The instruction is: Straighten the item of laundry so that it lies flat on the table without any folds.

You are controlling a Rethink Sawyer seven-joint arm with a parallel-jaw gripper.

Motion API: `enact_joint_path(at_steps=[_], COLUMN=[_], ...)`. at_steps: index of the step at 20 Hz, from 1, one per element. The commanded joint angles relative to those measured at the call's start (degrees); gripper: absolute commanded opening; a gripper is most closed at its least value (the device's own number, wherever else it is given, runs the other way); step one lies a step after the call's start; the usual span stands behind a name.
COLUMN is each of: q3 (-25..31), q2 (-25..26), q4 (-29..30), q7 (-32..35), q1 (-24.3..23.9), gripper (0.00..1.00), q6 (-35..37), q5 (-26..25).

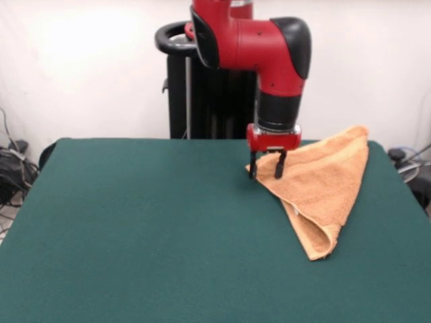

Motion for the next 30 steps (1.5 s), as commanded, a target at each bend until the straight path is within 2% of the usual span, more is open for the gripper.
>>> enact_joint_path(at_steps=[1, 5, 6, 9, 12, 15, 19, 24, 25, 28, 30], q3=[2.5, 3.1, 3.2, 3.9, 5.5, 5.4, 5.2, 5.3, 5.9, 7.4, 7.9], q2=[7.2, 8.2, 8.3, 7.2, -1.7, -8.8, -11.6, -17.7, -17.6, -11.7, -11.0], q4=[-3.4, -4.1, -4.3, -4.2, -0.9, 0.8, 0.4, -0.7, -0.6, -2.6, -2.9], q7=[11.0, 10.5, 10.2, 9.6, 8.8, 8.2, 8.0, 7.7, 8.4, 9.1, 8.8], q1=[2.0, 1.3, 1.3, 0.4, -1.3, -0.7, -0.8, -0.8, -1.3, -2.8, -3.1], gripper=[1.0, 1.0, 0.0, 0.0, 0.0, 0.0, 0.0, 0.0, 0.0, 0.0, 0.0], q6=[1.1, 0.4, 0.7, 2.8, 11.2, 17.0, 20.1, 28.8, 27.5, 21.0, 19.8], q5=[3.4, 2.7, 2.5, 2.3, 3.4, 4.4, 4.1, 5.3, 5.4, 4.2, 3.6])
